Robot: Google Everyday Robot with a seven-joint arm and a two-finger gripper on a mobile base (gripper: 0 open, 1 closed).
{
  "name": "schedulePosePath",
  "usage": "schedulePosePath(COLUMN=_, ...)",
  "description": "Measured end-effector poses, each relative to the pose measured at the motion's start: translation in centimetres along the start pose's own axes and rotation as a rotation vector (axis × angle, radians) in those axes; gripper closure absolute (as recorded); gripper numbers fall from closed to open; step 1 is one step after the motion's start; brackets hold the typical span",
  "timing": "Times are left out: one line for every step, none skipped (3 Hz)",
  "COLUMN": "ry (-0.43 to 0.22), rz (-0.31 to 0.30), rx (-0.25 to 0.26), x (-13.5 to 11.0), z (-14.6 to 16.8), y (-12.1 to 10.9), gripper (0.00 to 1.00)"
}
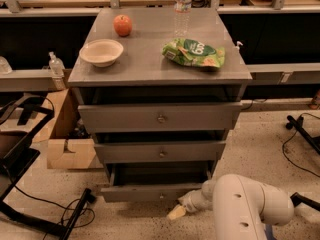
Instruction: Close bottom drawer
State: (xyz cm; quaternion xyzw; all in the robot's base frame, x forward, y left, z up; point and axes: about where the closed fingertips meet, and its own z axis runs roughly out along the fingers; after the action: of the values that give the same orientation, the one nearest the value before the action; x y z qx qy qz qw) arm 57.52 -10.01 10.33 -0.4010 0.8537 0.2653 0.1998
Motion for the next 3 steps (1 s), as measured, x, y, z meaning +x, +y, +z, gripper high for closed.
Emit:
schedulePosePath(ry=0.0, rz=0.0, rx=-0.001, x=0.02, z=0.08, y=0.08, gripper=0.47)
schedulePosePath(ry=0.001, rz=0.001, rx=-0.004, x=0.06, z=0.23, y=0.23, gripper=0.7)
schedulePosePath(ry=0.017, rz=0.005, rx=0.004, x=0.61, z=-0.06, y=0.93, gripper=0.93)
